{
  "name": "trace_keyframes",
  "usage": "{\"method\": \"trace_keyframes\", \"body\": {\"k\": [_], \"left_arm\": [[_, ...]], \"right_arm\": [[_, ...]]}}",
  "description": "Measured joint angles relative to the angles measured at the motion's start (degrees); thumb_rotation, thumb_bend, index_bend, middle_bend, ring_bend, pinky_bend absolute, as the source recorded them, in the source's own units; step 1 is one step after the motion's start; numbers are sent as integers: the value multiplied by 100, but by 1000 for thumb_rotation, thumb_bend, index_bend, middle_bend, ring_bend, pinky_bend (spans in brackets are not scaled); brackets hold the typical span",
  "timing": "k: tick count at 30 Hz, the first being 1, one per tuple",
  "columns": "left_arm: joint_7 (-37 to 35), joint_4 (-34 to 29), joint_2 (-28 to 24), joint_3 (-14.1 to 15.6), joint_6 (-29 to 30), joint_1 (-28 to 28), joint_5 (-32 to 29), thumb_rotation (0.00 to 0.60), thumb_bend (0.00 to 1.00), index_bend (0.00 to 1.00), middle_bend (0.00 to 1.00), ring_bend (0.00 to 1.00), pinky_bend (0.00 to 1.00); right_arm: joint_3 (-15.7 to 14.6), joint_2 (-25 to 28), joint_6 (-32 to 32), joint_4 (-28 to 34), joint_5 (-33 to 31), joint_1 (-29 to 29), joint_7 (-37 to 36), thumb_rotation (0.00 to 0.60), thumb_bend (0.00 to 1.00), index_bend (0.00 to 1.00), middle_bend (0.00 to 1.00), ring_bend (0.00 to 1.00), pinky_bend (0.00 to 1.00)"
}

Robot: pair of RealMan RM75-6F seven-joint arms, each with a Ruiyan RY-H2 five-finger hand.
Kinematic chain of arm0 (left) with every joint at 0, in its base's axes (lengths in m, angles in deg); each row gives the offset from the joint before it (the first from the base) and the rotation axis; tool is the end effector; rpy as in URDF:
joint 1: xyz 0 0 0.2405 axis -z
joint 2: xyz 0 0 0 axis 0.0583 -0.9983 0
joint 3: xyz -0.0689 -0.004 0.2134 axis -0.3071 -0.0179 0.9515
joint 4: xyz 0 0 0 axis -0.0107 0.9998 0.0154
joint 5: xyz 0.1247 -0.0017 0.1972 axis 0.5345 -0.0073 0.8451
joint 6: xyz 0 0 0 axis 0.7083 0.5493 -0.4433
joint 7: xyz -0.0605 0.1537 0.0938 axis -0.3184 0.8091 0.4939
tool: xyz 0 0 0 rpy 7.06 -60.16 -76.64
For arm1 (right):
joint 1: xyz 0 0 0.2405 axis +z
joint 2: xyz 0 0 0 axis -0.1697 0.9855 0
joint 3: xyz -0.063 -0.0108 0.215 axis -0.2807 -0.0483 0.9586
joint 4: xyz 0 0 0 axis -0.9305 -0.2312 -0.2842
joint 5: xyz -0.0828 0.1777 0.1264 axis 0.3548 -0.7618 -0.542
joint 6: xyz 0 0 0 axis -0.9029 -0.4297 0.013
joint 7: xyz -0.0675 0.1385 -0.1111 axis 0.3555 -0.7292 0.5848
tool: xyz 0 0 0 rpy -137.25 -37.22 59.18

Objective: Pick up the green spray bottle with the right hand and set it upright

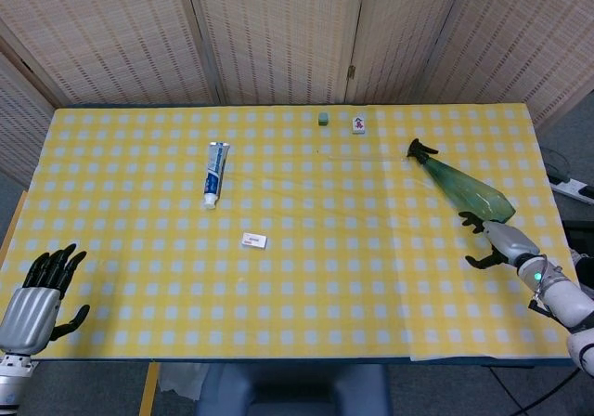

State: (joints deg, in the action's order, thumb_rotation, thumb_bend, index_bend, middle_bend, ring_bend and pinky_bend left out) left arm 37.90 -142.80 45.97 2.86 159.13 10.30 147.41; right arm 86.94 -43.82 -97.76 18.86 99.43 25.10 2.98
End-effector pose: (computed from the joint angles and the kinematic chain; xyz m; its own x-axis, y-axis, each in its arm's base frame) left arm -0.2793 0.2241 0.1046 0.4576 0.0653 0.8867 0.8865 -0.1103 -0.4494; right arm -0.3512 -0.3629 0.0904 0.1280 -0.5774 0.8064 -0.9489 0.1652 0.2689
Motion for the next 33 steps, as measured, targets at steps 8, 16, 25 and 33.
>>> {"method": "trace_keyframes", "body": {"k": [8, 16, 25, 33], "left_arm": [[52, -24, 13, 19, -32, 19, 5, 600, 376, 0, 17, 44, 0], [46, -30, 12, 38, -71, 42, 24, 600, 377, 0, 17, 47, 0], [-91, -15, -13, 52, -133, 61, 9, 600, 376, 0, 17, 47, 0], [-449, 61, -78, 49, -124, 84, 33, 600, 376, 0, 17, 46, 0]], "right_arm": [[242, -144, 164, -619, -284, -9, -505, 600, 419, 31, 180, 207, 0], [478, 151, -322, -515, 138, -132, -1790, 600, 417, 33, 130, 181, 0], [706, -7, -34, -741, -563, 265, -471, 600, 403, 30, 85, 127, 0], [419, -596, 545, -1398, -2698, 1211, 2161, 600, 388, 14, 58, 94, 0]]}}
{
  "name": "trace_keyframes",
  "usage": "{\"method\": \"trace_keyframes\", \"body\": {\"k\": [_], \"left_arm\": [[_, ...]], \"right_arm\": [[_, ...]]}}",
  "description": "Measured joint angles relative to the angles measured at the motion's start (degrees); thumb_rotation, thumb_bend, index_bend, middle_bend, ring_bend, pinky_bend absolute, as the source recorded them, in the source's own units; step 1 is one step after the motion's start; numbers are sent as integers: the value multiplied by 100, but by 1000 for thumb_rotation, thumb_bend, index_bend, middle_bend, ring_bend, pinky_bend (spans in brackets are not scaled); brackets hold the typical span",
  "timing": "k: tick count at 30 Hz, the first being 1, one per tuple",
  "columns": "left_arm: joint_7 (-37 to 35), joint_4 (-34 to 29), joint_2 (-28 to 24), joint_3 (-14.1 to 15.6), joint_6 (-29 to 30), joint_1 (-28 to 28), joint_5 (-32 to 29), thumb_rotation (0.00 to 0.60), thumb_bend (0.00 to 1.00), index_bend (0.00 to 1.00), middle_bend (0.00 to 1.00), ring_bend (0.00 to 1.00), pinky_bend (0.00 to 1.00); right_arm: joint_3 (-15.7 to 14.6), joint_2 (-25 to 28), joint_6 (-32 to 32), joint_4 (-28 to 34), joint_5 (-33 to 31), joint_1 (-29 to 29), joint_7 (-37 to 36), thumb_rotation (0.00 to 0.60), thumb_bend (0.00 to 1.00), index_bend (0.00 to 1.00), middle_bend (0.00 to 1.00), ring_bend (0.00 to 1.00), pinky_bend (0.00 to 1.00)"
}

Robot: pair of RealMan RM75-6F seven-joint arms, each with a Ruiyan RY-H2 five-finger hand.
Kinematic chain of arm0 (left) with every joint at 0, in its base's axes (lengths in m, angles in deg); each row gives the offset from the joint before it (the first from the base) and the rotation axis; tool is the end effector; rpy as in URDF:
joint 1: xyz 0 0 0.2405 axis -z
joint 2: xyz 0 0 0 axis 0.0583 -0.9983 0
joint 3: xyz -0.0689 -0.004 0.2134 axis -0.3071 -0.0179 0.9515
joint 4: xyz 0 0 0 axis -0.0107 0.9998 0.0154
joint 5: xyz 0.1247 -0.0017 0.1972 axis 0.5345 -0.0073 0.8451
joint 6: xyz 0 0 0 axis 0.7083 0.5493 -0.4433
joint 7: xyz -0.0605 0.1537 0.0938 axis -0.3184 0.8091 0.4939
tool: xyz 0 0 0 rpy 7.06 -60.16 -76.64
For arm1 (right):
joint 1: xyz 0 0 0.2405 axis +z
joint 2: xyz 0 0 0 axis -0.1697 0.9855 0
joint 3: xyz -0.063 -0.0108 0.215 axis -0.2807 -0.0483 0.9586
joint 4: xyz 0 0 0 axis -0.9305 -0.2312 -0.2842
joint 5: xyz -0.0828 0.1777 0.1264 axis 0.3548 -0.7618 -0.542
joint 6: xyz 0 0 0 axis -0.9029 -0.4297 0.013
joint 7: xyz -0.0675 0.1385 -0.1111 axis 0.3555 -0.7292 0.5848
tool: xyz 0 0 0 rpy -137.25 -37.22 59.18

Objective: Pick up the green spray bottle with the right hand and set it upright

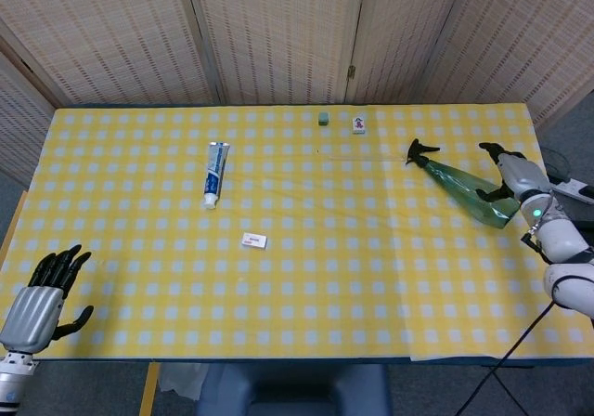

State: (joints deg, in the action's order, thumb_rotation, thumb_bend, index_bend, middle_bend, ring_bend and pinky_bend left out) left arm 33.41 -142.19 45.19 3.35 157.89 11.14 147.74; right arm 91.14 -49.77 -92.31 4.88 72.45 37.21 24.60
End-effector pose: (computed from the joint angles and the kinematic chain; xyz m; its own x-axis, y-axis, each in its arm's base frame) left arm -0.2820 0.2262 0.1044 0.4128 0.0950 0.9058 0.9079 -0.1218 -0.4010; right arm -0.3179 -0.4711 0.1381 0.2523 -0.3901 0.8855 -0.9114 0.2115 0.3529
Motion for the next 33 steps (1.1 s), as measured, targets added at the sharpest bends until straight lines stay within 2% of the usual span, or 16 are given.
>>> {"method": "trace_keyframes", "body": {"k": [5, 12, 15, 18, 23, 28, 33], "left_arm": [[-154, 9, -43, 39, -28, 17, 63, 600, 376, 0, 17, 48, 0], [-421, 59, -103, 82, 4, 33, 182, 600, 376, 0, 17, 48, 0], [-497, 84, -114, 85, 37, 34, 208, 600, 376, 0, 17, 48, 0], [-526, 92, -116, 102, 42, 38, 239, 600, 376, 0, 17, 48, 0], [-554, 110, -112, 88, 20, 46, 184, 600, 376, 0, 17, 48, 0], [-621, 158, -103, 51, -72, 77, 62, 600, 376, 0, 17, 48, 0], [-654, 198, -97, 35, -133, 107, 12, 600, 377, 0, 17, 48, 0]], "right_arm": [[-501, -506, 7, -437, -1734, 573, 1213, 600, 388, 14, 78, 93, 0], [-1358, -1296, -222, -932, -4445, 1322, 3094, 600, 388, 14, 100, 106, 0], [-1598, -1616, -341, -1148, -5404, 1535, 3947, 600, 389, 32, 121, 120, 0], [-1695, -1944, -363, -1488, -6107, 1643, 4588, 600, 388, 45, 131, 129, 0], [-1629, -2388, -161, -2211, -6471, 1620, 5050, 600, 388, 55, 144, 136, 0], [-1427, -2822, 156, -2991, -6594, 1491, 5461, 600, 389, 83, 158, 151, 0], [-1154, -3176, 467, -3542, -6624, 1338, 5919, 600, 388, 150, 224, 214, 0]]}}
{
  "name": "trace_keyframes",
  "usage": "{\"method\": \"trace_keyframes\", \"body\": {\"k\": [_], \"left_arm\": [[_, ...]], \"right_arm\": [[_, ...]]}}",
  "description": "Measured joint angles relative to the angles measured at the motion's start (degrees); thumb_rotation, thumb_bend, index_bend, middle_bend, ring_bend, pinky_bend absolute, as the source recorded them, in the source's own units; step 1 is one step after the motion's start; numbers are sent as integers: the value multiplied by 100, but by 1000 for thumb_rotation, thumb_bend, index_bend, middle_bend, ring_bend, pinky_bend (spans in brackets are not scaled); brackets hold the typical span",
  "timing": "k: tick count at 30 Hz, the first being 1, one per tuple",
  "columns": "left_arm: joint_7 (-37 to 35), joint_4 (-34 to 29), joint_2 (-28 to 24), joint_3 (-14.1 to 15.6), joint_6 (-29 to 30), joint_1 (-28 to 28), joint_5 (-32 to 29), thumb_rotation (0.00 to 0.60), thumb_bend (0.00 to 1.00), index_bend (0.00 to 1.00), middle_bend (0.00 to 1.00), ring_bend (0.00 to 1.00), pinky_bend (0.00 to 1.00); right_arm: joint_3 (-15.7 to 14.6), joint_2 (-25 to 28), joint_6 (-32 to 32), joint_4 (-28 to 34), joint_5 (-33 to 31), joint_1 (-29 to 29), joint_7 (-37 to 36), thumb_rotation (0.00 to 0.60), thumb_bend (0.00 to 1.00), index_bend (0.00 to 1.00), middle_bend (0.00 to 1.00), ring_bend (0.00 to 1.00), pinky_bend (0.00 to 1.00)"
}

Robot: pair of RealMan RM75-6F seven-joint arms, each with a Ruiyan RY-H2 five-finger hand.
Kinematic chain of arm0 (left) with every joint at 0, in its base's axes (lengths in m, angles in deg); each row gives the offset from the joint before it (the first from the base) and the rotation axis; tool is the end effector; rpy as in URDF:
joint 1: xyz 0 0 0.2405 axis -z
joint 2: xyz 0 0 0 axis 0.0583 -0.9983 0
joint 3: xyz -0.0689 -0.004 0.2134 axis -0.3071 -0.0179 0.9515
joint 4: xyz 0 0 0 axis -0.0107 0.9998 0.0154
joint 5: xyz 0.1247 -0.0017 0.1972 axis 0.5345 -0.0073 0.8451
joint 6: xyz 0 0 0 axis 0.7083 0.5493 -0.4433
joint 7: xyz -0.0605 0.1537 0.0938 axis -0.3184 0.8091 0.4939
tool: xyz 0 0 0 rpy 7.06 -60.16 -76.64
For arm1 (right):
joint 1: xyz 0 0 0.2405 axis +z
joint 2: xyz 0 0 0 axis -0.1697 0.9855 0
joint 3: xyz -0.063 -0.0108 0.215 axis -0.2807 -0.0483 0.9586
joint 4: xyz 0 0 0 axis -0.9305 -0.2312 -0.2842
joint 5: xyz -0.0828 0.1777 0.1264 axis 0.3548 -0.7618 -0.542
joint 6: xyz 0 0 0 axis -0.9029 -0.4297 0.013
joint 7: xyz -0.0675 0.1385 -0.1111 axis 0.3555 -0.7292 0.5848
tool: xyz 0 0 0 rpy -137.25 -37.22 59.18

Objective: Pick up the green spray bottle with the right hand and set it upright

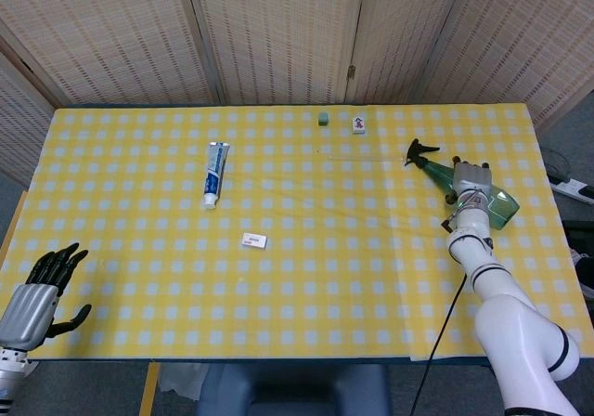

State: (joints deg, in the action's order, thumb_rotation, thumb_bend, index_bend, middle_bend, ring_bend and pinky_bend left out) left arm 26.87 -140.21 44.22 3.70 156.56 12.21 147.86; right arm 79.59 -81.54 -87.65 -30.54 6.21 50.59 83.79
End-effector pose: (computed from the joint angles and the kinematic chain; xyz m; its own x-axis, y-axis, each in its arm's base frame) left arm -0.2905 0.2311 0.1087 0.3590 0.1240 0.9251 0.9306 -0.1238 -0.3446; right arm -0.3231 -0.5116 0.0438 0.3890 -0.4896 0.7803 -0.7320 0.3500 0.5845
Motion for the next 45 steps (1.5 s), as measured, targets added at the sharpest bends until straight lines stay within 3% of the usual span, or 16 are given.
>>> {"method": "trace_keyframes", "body": {"k": [4, 8, 11, 15, 20, 26, 33, 39, 45], "left_arm": [[-2, 0, 1, 3, -10, 9, 4, 600, 376, 0, 17, 47, 0], [16, -15, 0, 9, 42, -6, 35, 600, 376, 0, 17, 48, 0], [14, -21, 0, 15, 47, -6, 47, 600, 376, 0, 17, 48, 0], [22, -21, 5, 18, 38, 8, 65, 600, 376, 0, 17, 48, 0], [84, -25, 17, 26, 14, 21, 69, 600, 376, 0, 17, 47, 0], [91, -44, 22, 42, -39, 39, 61, 600, 376, 0, 17, 48, 0], [94, -73, 16, 71, -121, 86, 84, 600, 376, 0, 17, 48, 0], [-43, -84, -8, 55, -80, 90, 88, 600, 376, 0, 17, 47, 0], [-43, -83, -21, 60, -206, 137, 30, 600, 377, 0, 17, 47, 0]], "right_arm": [[184, -100, 64, -164, 39, -64, 189, 600, 388, 258, 286, 278, 30], [425, -161, 64, -274, 210, -87, 225, 600, 388, 417, 412, 400, 263], [635, -188, 49, -345, 483, -89, 94, 600, 388, 497, 484, 468, 352], [927, -201, -42, -390, 1120, -93, -376, 600, 388, 570, 541, 523, 411], [1267, -151, -351, -243, 2192, -136, -1433, 600, 388, 591, 559, 550, 431], [1717, 89, -1184, 497, 3850, -403, -3724, 600, 389, 591, 560, 566, 422], [2013, 375, -2693, 1419, 6194, -1026, -7451, 600, 388, 591, 559, 563, 405], [1944, 336, -4158, 1670, 8089, -1688, -10196, 600, 388, 591, 560, 548, 400], [1600, -210, -5468, 1227, 9390, -2320, -11503, 600, 388, 591, 560, 544, 400]]}}
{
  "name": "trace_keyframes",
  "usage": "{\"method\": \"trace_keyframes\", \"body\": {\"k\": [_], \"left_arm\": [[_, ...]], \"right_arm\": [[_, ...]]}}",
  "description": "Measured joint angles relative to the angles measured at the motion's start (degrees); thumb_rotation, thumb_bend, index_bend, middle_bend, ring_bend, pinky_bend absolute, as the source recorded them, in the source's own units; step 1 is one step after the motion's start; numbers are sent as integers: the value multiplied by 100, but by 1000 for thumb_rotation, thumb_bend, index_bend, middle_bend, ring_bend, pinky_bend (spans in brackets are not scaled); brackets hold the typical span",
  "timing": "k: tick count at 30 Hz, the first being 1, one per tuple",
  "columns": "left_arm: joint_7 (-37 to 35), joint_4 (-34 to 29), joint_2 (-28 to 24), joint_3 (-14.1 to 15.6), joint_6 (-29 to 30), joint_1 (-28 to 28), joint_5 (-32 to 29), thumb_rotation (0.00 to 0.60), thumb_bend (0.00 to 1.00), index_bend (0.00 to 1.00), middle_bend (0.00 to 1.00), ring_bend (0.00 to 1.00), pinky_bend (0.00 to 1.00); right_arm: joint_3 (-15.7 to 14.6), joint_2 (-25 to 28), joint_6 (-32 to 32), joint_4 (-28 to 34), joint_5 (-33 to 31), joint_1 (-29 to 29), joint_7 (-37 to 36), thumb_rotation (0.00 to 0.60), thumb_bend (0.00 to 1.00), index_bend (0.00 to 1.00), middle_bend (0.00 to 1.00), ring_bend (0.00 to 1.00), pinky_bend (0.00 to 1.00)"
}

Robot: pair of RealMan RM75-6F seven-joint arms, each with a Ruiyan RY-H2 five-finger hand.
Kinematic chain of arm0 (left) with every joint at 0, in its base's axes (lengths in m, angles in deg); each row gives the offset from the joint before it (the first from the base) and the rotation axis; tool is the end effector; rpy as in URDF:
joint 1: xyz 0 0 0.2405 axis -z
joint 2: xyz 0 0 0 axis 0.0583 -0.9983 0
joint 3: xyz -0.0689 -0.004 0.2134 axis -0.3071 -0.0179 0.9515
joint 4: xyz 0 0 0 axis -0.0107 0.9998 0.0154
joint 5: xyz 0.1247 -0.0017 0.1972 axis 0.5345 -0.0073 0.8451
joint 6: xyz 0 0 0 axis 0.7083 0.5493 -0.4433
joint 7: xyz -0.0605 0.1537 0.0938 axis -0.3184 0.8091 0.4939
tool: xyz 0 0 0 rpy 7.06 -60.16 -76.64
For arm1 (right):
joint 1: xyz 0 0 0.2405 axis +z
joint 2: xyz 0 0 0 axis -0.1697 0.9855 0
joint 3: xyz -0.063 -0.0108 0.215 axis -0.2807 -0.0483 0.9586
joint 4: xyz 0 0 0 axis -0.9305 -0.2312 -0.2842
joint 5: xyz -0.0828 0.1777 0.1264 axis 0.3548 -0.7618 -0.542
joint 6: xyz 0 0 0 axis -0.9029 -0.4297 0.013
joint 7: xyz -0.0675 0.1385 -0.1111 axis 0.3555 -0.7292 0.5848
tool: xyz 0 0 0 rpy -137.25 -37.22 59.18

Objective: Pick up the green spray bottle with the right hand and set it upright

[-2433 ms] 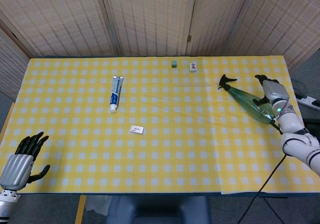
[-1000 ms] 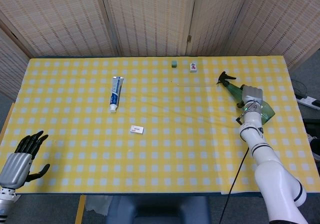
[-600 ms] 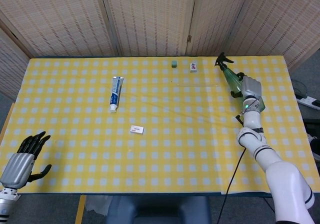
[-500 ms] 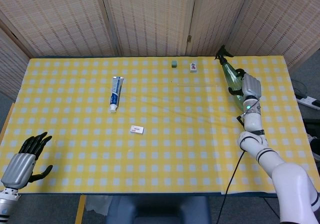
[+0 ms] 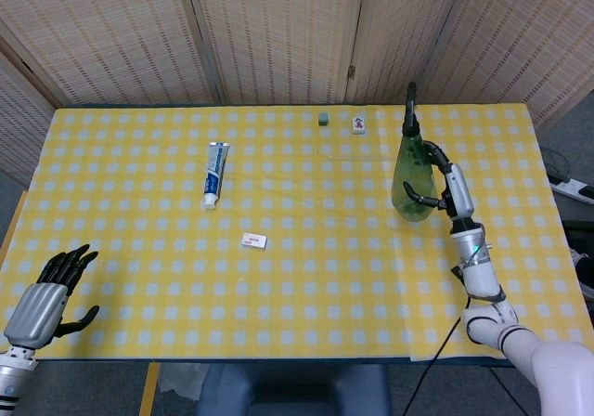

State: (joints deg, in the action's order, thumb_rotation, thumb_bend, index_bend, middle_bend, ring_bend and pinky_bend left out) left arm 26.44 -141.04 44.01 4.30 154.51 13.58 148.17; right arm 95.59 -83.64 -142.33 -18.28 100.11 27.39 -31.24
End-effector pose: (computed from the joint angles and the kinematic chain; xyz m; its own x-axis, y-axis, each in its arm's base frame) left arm -0.2857 0.2338 0.1000 0.3499 0.1636 0.9224 0.9334 -0.1442 -0.3285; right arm -0.2364 -0.4306 0.0481 -0.5299 -0.0938 0.8429 -0.7982 -0.2807 -0.5330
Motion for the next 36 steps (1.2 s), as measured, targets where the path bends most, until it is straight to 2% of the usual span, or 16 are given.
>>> {"method": "trace_keyframes", "body": {"k": [6, 10, 17, 25, 30, 33, 36], "left_arm": [[-78, -10, -27, -13, 103, -36, 6, 600, 377, 0, 17, 48, 0], [-110, -6, -41, -2, 122, -40, 33, 600, 376, 0, 17, 48, 0], [-135, -8, -56, 3, 158, -49, 58, 600, 377, 0, 17, 47, 0], [-116, -15, -56, 3, 168, -51, 59, 600, 377, 0, 17, 47, 0], [-102, -18, -57, 6, 167, -50, 61, 600, 376, 0, 17, 47, 0], [-103, -17, -56, 4, 159, -47, 54, 600, 376, 0, 17, 47, 0], [-80, -22, -56, 8, 145, -43, 51, 600, 376, 0, 17, 47, 0]], "right_arm": [[-364, -555, -494, -632, 537, -291, -394, 600, 388, 591, 560, 544, 400], [-508, -769, -587, -879, 711, -391, -574, 600, 388, 591, 560, 544, 398], [-641, -866, -415, -1042, 815, -501, -662, 600, 388, 591, 555, 541, 385], [-714, -942, -548, -1172, 940, -594, -753, 600, 389, 591, 555, 541, 385], [-755, -914, -658, -1167, 967, -752, -757, 600, 388, 584, 533, 527, 348], [-797, -850, -742, -1105, 991, -888, -777, 600, 389, 530, 486, 481, 301], [-870, -776, -808, -1052, 1034, -1031, -776, 600, 388, 365, 367, 384, 205]]}}
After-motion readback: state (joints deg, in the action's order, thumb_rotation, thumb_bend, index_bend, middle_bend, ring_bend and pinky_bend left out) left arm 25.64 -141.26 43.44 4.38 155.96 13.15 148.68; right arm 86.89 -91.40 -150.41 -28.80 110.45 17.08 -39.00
